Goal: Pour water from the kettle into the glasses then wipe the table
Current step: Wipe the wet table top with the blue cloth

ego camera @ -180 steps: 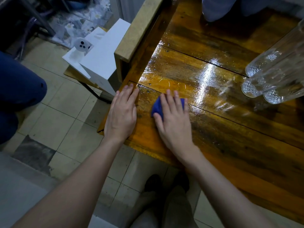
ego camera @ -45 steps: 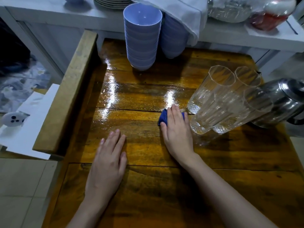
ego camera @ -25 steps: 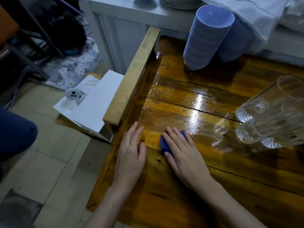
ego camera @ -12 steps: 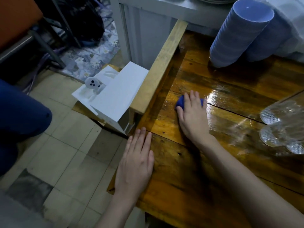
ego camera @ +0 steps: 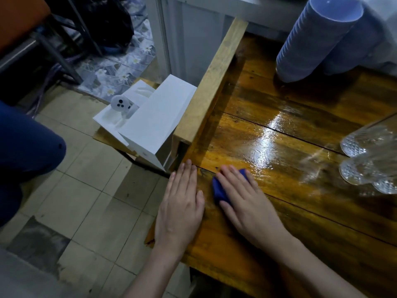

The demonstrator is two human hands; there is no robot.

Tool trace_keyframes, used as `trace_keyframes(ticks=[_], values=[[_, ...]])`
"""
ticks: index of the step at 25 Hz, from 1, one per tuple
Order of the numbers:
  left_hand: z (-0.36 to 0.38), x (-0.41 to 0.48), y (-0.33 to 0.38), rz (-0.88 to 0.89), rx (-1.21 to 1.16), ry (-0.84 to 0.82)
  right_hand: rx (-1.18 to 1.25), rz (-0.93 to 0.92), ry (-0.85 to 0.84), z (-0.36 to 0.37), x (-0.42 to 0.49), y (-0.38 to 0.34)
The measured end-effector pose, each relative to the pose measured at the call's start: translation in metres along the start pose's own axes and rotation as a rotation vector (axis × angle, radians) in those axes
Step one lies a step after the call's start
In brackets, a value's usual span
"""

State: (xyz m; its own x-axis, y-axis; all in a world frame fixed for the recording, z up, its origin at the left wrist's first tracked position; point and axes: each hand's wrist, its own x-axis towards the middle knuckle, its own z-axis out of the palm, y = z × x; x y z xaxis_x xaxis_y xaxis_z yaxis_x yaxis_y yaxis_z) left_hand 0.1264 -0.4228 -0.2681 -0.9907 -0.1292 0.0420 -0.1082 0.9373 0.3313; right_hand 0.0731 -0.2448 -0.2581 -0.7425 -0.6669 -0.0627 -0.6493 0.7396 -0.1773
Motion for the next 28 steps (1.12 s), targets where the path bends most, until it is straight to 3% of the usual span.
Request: trace_keyframes(ticks=[5,9,14,17,21,23,28], values=[[0.001,0.002,0.001,0.001,-0.05,0.028,-0.024,0.317,0.037,-0.013,-0.017,0.094],[0.0,0.002,0.0,0.0,-0.065,0.016,0.01,0.518,0.156,-0.013,0.033,0.076],[-0.002,0.001,-0.001,0.014,-0.116,0.018,0.008,0.293,0.142,0.001,0.051,-0.015],[-0.005,0.0,-0.002,-0.092,-0.312,0.073,-0.003,0.133,0.084,0.007,0.01,-0.041],[-0.002,-0.001,-0.005,-0.003,-0.212,0.061,-0.072,-0.053,-0.036,0.01,-0.072,-0.031],[-0.001,0.0,-0.004,0.008,-0.161,0.037,-0.081,0.025,-0.045,0.007,-0.101,-0.002],[0.003,0.001,-0.002,0.057,0.006,0.039,-0.013,0.482,0.046,-0.003,-0.092,0.045]])
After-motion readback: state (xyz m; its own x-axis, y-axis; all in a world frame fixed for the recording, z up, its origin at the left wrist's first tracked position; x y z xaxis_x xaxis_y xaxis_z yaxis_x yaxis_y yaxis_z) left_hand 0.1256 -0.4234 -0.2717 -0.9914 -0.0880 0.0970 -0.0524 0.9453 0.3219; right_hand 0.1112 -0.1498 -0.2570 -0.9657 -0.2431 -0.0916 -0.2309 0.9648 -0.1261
